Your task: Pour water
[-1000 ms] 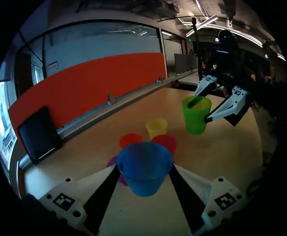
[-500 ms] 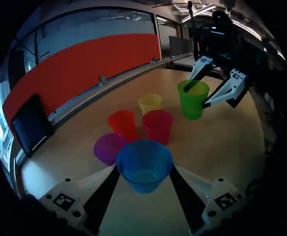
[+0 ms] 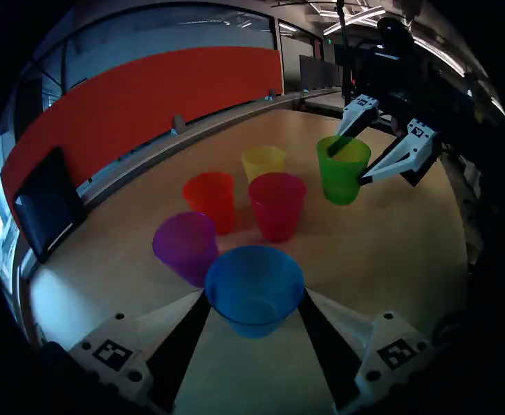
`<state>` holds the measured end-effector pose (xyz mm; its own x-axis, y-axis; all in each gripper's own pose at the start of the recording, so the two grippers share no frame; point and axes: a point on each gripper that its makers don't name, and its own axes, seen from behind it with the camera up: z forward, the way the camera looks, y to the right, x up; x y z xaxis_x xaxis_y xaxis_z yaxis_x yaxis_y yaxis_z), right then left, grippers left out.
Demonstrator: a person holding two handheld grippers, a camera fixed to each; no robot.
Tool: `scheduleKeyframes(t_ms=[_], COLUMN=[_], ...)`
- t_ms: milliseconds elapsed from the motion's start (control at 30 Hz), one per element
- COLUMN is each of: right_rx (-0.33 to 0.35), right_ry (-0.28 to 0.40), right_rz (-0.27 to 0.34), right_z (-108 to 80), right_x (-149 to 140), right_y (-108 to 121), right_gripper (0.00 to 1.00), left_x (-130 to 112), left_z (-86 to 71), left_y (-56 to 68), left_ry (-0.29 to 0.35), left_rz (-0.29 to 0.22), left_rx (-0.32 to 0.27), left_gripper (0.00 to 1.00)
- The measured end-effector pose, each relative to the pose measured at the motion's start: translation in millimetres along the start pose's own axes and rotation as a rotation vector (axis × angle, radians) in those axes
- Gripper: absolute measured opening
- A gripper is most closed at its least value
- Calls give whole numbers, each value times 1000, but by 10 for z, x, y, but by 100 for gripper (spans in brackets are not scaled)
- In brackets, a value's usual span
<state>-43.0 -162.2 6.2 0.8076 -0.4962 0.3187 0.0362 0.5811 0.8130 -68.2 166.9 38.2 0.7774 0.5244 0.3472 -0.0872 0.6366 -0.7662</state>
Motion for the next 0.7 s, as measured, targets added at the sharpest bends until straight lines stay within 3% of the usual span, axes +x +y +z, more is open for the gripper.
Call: scheduleKeyframes(t_ms=[700], right_rx=[-20], right_ry=[-23], right_rz=[28], right_z=[88], right_x=[-190], right_y=[22], right_gripper=[88], left_x=[-272], left_z=[28], left_y=[-8], left_ry=[-60], left_rz=[-40], left_rx=[-9], left_gripper=[88])
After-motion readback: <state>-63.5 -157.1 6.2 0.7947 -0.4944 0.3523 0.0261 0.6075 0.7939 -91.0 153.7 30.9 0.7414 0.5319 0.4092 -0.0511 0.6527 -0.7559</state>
